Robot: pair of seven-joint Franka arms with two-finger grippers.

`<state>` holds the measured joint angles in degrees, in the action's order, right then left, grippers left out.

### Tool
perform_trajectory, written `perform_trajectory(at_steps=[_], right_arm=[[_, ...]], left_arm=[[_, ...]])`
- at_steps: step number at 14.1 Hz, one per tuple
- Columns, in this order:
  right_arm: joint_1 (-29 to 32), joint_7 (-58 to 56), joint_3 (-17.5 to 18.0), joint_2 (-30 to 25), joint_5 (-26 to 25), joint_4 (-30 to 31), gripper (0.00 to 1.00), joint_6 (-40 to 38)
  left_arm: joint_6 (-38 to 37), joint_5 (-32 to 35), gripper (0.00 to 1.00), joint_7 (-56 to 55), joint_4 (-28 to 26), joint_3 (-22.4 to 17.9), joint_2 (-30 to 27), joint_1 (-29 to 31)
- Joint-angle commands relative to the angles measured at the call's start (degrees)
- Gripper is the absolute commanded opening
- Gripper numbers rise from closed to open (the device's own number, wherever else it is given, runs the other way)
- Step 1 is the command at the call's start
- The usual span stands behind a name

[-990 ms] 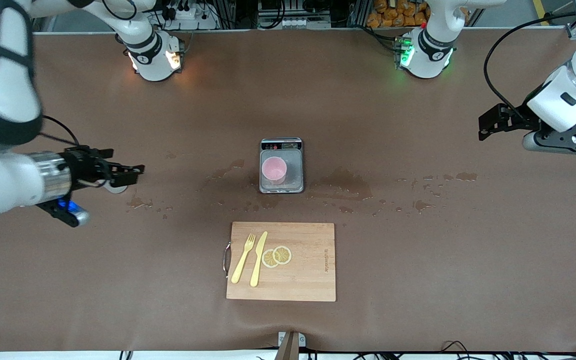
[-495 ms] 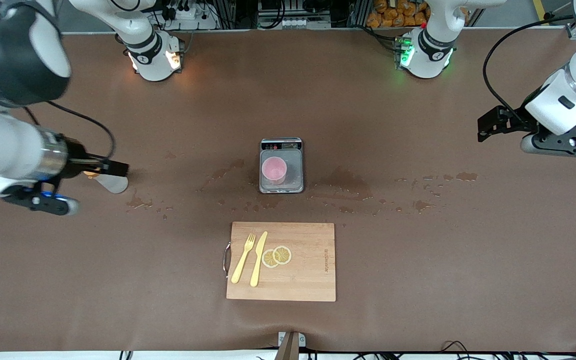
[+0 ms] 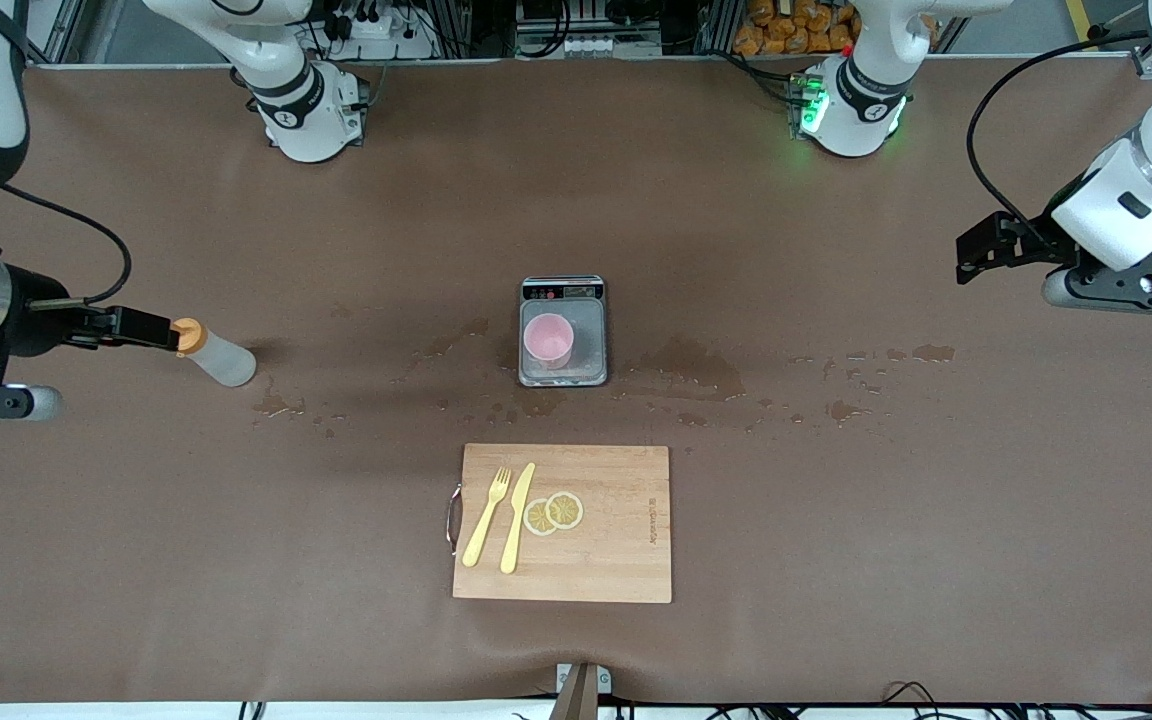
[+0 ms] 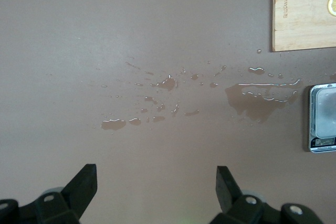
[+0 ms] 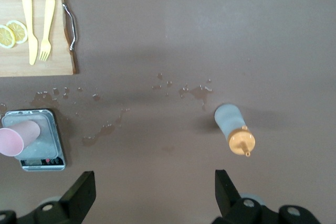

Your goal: Add sauce to pink cup with both arms

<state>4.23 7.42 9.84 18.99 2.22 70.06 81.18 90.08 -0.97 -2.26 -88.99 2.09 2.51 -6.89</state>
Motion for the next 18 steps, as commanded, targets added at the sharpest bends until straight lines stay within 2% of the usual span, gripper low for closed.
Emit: perform_trajectory(at_steps=[1, 2, 7, 10, 15, 18], right_arm=[[0.52, -1.88, 0.53, -16.31, 1.39, 24.71, 1.00, 13.78], [0.08, -1.88, 0.53, -18.44, 1.39, 28.51, 1.00, 16.53], [-0.01, -2.23, 0.62, -18.90, 0.87, 28.55, 1.00, 16.47], [0.60, -1.97, 0.36, -18.12, 1.47, 24.52, 1.00, 13.06], [0.87, -2.14, 0.18, -16.71, 0.33, 18.72, 1.00, 12.87], [0.52, -1.88, 0.09, -16.71, 0.16, 18.01, 1.00, 12.69]], left_arm=[[-0.52, 1.23, 1.00, -0.03, 0.48, 0.20, -0.05, 0.21], [-0.52, 1.32, 1.00, -0.03, 0.48, 0.20, -0.05, 0.04], [-0.52, 1.49, 1.00, -0.03, 0.40, 0.20, 0.04, -0.23], [-0.52, 1.76, 1.00, -0.03, 0.48, 0.20, 0.04, -0.31], [-0.43, 1.50, 1.00, 0.06, 0.39, 0.29, 0.04, -0.40], [-0.43, 1.32, 1.00, 0.06, 0.39, 0.29, 0.04, -0.31]])
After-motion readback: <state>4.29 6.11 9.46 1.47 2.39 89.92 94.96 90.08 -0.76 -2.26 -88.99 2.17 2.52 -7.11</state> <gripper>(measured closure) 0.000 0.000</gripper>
